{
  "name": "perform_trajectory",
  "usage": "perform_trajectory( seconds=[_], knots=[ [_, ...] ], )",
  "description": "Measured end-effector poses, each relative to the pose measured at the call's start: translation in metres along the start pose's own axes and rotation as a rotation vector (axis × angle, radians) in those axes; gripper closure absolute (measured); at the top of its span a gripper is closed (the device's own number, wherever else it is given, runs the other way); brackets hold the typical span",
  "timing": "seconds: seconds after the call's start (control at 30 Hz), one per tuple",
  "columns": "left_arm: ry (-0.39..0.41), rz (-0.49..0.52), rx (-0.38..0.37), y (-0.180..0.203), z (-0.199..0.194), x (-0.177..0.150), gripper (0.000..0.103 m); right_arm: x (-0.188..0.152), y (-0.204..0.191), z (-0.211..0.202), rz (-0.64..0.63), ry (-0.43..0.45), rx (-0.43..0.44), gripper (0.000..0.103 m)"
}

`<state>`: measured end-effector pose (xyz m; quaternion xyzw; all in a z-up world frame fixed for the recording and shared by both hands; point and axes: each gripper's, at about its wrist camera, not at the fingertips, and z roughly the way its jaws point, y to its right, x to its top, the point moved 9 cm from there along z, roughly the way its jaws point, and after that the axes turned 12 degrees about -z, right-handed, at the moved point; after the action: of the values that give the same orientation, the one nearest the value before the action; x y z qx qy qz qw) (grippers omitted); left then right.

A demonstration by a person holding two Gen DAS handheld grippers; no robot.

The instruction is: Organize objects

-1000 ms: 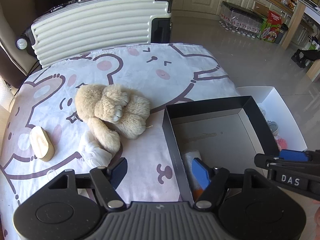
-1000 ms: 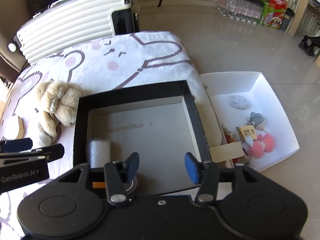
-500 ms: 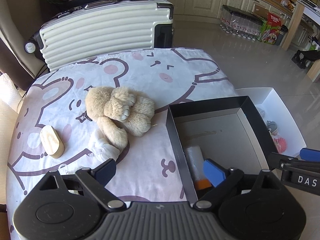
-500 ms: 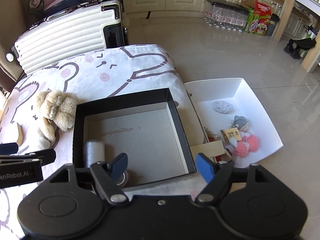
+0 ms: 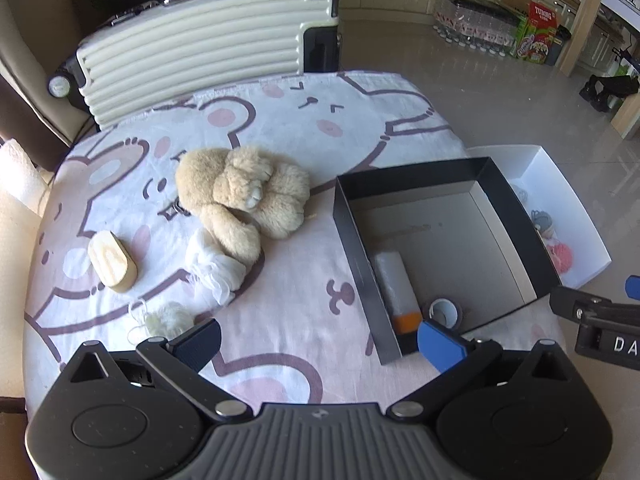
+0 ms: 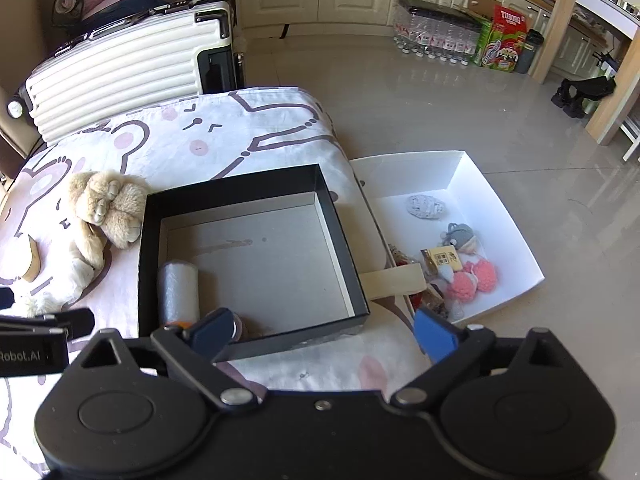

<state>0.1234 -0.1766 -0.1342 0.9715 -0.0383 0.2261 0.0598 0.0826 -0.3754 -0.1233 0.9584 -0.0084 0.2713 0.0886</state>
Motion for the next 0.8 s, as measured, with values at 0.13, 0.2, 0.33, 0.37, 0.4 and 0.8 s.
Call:
perform_trajectory(
  seconds=[0.13,0.2,0.33,0.37,0.4,0.8],
  knots=[
    [-0.005,0.024,0.01,-0.0006,-0.0004,-0.0049,0.0,-0.0005,-0.0009,-0.003,0.002,0.006,-0.003,0.003],
    [-0.01,0.027,0.013,-0.0017,0.0004,-0.0064,0.0,-0.0004,-0.0012,-0.0043,0.001,0.007,-0.008,0.002],
    [-0.016,0.024,0.02,-0.0041,0.0017,-0.0075,0.0,-0.0011,-0.0014,-0.0057,0.002,0.003,-0.011,0.001],
    [-0.017,0.024,0.02,-0.0044,0.0021,-0.0076,0.0,-0.0016,-0.0015,-0.0063,0.003,0.0,-0.014,0.001],
    [-0.018,0.023,0.02,-0.0047,0.0025,-0.0077,0.0,-0.0023,-0.0016,-0.0065,0.003,-0.002,-0.015,0.001],
    [-0.018,0.019,0.02,-0.0055,0.0034,-0.0081,0.0,-0.0082,-0.0014,-0.0062,0.001,-0.027,-0.024,0.001]
  ],
)
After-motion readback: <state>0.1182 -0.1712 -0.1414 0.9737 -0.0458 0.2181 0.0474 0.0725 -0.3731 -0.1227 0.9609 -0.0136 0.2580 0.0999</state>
